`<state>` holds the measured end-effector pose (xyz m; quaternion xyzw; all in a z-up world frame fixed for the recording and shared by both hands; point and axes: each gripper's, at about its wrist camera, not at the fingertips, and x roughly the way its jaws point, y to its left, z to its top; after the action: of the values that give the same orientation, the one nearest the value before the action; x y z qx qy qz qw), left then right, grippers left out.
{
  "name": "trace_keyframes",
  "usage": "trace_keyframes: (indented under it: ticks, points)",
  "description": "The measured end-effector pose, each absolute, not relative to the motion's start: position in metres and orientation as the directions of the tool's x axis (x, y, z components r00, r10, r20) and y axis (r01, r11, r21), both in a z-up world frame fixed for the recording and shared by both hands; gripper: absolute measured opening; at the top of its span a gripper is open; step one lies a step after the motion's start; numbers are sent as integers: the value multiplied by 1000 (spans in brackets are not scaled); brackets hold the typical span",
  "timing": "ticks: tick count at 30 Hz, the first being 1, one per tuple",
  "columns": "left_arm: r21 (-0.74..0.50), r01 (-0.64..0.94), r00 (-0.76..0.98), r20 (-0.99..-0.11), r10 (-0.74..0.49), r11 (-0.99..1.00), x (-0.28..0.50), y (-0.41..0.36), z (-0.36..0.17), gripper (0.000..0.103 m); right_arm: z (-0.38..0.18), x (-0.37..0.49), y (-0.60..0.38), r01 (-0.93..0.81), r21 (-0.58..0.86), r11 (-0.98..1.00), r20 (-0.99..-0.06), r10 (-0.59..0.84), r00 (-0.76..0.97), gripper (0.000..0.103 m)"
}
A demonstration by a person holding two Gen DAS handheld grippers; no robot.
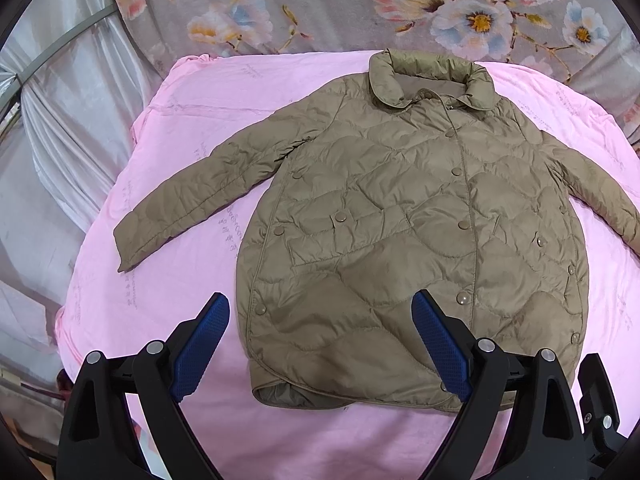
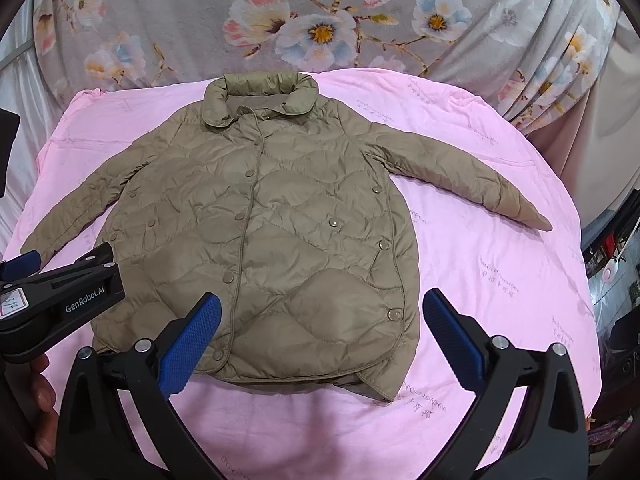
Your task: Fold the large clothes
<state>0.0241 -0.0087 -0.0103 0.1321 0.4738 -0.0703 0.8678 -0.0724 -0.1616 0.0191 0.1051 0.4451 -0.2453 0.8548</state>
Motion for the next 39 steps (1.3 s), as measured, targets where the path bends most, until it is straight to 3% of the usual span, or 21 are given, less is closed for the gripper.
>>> trace_keyframes:
  ticks: [20, 34, 39]
  points:
    - [130, 255, 516, -856, -21, 958, 26, -6, -18, 90, 22, -77, -171, 523, -39, 851, -815, -330, 476, 98]
    - [118, 241, 486, -874, -14, 963, 51, -13, -27, 90, 17, -91, -287, 644, 102, 758, -770, -349, 534, 98]
    - [150, 214, 502, -865, 23, 965, 68, -15, -32, 90, -2, -80, -341, 720, 91, 688, -822, -357, 444, 98]
